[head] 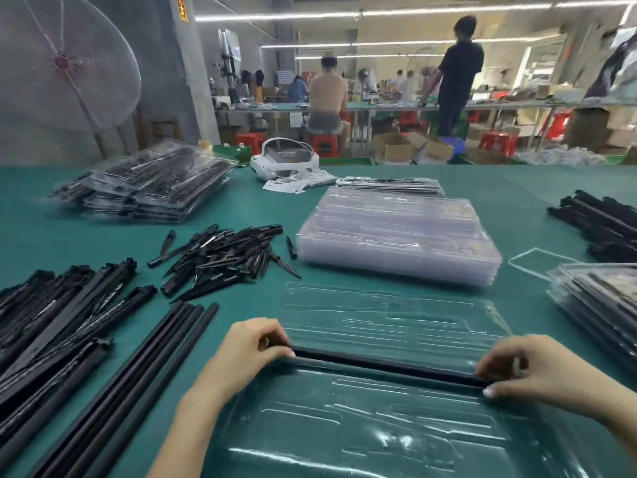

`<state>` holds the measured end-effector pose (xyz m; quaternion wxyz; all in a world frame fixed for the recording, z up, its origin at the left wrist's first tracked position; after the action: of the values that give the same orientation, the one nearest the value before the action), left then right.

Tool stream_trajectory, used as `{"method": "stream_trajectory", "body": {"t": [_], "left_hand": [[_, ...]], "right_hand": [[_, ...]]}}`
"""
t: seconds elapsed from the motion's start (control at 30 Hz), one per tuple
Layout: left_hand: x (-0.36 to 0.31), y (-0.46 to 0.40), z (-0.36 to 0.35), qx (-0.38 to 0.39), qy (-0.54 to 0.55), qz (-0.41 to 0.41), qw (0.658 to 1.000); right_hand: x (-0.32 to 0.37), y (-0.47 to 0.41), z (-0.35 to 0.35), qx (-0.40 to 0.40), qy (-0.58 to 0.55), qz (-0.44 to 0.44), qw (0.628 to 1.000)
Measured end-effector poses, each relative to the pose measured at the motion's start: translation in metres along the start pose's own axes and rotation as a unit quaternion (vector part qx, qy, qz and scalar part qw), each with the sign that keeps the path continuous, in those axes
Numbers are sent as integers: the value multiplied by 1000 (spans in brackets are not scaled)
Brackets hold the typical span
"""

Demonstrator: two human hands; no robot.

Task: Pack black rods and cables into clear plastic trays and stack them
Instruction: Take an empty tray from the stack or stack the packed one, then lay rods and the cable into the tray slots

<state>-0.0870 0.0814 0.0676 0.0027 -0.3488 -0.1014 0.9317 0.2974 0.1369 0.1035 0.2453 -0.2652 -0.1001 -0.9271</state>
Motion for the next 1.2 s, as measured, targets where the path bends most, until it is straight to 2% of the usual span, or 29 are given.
{"method": "stream_trajectory", "body": {"t": [0.1, 0.27, 0.43, 0.53, 0.93, 1.2], "left_hand": [[0, 2, 0, 7, -19, -27, 999], [6, -2, -3, 6, -11, -50, 999], [6, -1, -7, -2, -19, -47, 999], [6, -1, -8, 3, -13, -47, 999], [3, 1, -7, 0, -35, -55, 998], [3, 3, -11, -17, -38, -47, 998]], "right_hand": [[-2, 2, 4, 22, 19, 8, 1000], [-20, -1, 6, -10, 30, 13, 999], [-14, -3, 3, 11, 24, 20, 999], [-13, -2, 2, -5, 26, 25, 999], [-18, 1, 7, 0, 49, -23, 999], [-19, -2, 4, -17, 66, 6, 998]]}}
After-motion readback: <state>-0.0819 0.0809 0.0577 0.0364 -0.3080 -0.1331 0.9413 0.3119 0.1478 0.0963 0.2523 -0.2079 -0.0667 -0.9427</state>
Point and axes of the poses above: each hand's wrist, its own y-axis away from the middle knuckle, its own z-axis out of the back of the hand, x = y × z, the point moved 1 cm from there along -y, towards the middle knuckle, and after that the axes turned 2 degrees about z, right-handed, at the moved point
